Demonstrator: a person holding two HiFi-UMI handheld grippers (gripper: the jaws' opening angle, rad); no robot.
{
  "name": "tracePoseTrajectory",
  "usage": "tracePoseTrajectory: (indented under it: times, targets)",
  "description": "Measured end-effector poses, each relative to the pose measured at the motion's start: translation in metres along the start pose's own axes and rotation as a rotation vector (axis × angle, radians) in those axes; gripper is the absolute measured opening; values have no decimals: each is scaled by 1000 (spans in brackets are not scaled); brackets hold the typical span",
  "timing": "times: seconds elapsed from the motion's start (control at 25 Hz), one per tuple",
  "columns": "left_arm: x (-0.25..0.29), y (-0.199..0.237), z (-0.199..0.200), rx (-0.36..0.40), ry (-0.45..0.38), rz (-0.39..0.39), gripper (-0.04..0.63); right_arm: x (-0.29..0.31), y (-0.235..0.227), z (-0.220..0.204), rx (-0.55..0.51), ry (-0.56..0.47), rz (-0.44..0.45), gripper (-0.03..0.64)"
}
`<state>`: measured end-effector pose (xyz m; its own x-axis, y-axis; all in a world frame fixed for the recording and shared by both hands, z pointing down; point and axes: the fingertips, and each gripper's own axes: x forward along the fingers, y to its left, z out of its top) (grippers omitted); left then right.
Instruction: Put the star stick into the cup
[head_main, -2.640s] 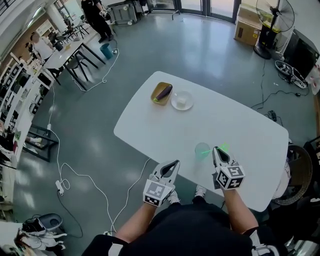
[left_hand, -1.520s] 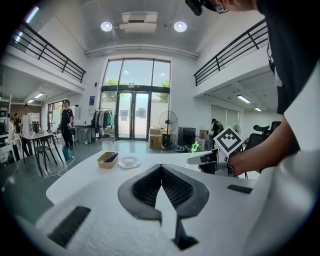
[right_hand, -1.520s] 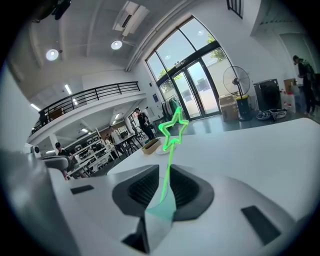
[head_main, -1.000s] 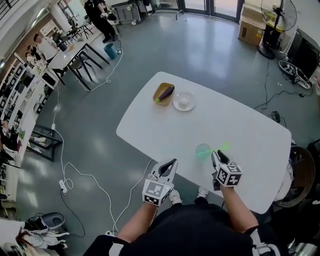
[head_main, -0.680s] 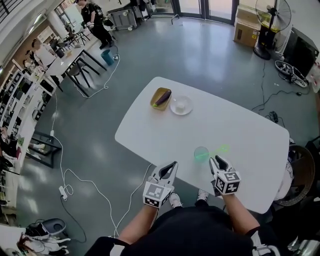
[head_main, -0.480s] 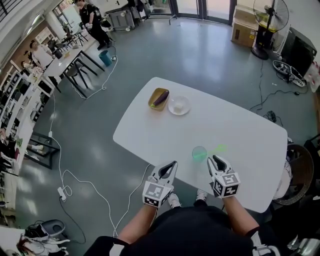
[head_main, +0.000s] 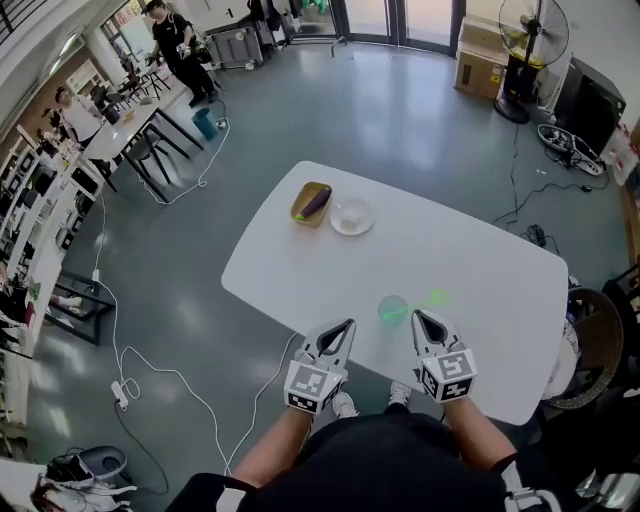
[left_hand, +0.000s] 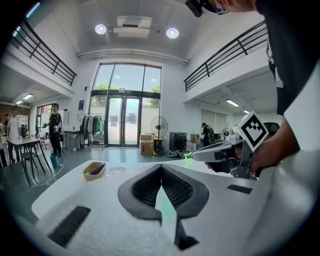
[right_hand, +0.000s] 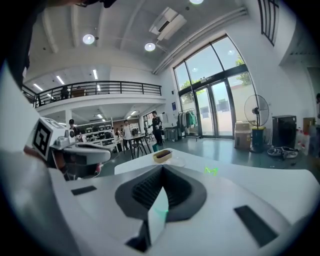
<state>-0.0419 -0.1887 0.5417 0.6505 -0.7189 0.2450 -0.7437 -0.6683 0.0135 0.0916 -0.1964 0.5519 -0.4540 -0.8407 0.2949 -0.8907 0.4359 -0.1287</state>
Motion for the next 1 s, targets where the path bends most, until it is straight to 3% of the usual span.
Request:
tracePoseTrajectory:
  times: [0.28,0.52,0.72,1.0]
  targets:
    - [-6,20,7,-24,-24,35,11,-11,23,48,-46,-91,49,3]
    - [-7,22,8,-74,-37,39,11,-13,31,50,-62,-101,81,3]
    - [-6,16,5,-81,-36,35,11,-16,30,50,-6,-112,103,3]
    - [-3,18,10,-66,-41,31,11,-13,29,60,-48,-126,95,5]
